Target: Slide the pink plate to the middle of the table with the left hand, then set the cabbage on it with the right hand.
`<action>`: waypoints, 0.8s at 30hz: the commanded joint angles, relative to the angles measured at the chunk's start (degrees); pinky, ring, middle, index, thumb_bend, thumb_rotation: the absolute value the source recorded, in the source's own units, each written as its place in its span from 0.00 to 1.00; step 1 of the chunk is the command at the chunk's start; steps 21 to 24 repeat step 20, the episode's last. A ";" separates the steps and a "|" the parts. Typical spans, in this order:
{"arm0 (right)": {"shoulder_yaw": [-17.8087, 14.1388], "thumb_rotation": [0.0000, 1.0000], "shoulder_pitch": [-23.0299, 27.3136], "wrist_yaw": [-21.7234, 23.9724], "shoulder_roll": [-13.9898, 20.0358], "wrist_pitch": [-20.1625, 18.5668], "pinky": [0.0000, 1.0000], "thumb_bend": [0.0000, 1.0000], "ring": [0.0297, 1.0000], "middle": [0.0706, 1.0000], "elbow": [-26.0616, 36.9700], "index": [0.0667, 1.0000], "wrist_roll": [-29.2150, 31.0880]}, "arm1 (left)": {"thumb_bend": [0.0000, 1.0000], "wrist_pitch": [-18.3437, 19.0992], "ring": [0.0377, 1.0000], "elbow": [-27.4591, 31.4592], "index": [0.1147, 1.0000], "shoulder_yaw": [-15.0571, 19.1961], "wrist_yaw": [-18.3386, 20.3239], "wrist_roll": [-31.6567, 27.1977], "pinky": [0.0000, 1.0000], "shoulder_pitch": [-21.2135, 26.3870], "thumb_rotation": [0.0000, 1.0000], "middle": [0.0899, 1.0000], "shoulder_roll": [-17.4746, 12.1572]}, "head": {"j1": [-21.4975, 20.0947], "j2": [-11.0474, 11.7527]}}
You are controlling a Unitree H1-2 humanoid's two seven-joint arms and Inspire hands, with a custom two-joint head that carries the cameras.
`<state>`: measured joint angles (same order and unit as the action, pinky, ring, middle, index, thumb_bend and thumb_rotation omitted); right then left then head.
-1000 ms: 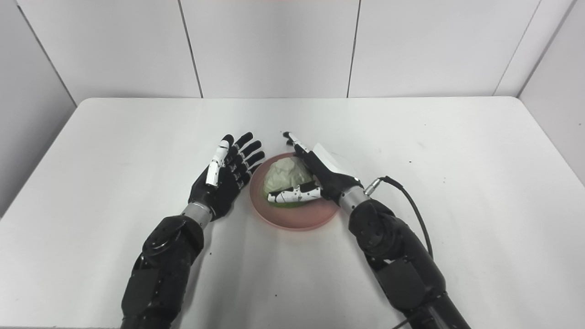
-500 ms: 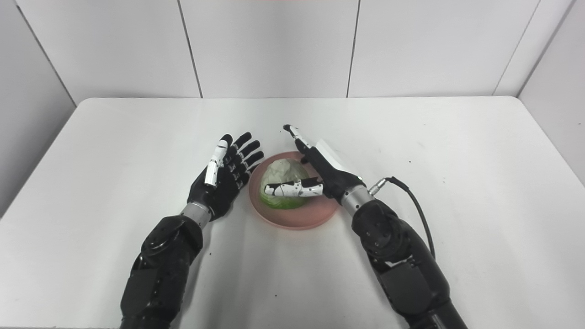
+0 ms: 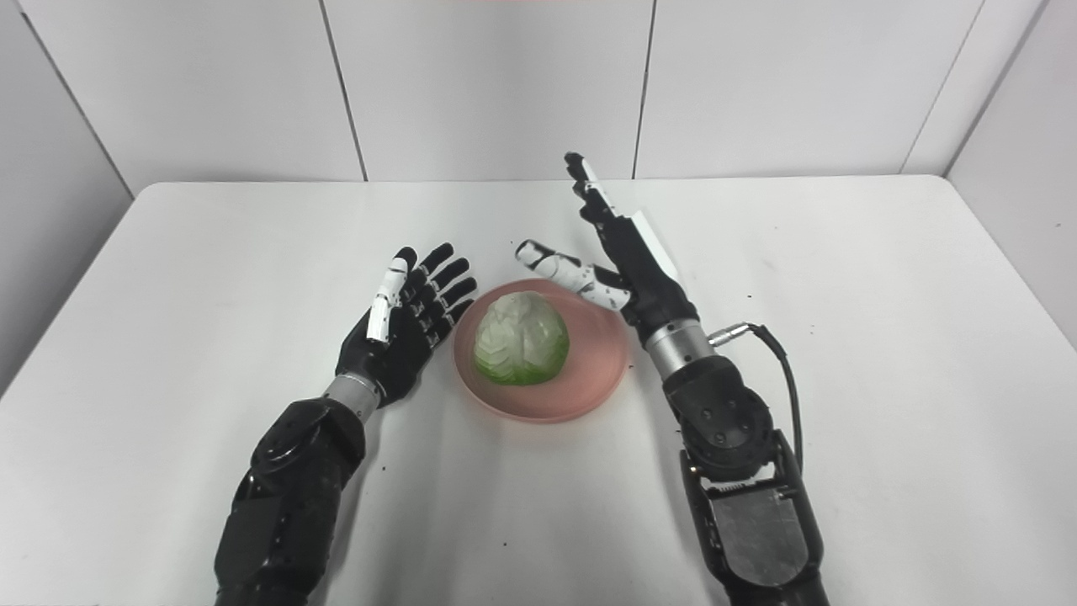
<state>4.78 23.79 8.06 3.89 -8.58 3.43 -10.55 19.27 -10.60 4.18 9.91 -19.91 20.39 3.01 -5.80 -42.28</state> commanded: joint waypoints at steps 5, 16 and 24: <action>-4.47 0.99 -1.60 -7.54 -2.25 2.19 0.98 0.90 1.00 1.00 -0.43 1.00 0.43 | 0.45 -2.82 0.92 2.52 0.92 0.00 -0.76 1.79 0.92 -0.24 1.00 0.93 -0.50 | -0.70 0.34; -9.68 1.00 -6.43 -12.23 -8.98 -1.07 1.00 0.42 1.00 1.00 -1.99 1.00 9.09 | 0.44 -8.87 0.99 7.34 1.00 -1.72 -4.14 9.96 1.00 -3.62 1.00 1.00 -0.61 | -1.71 1.05; -9.14 1.00 -7.56 -12.38 -9.48 0.60 1.00 0.33 1.00 1.00 -2.66 1.00 9.00 | 0.43 -10.61 1.00 7.53 1.00 -1.89 -4.43 10.90 1.00 -4.44 1.00 1.00 -0.88 | -2.17 1.06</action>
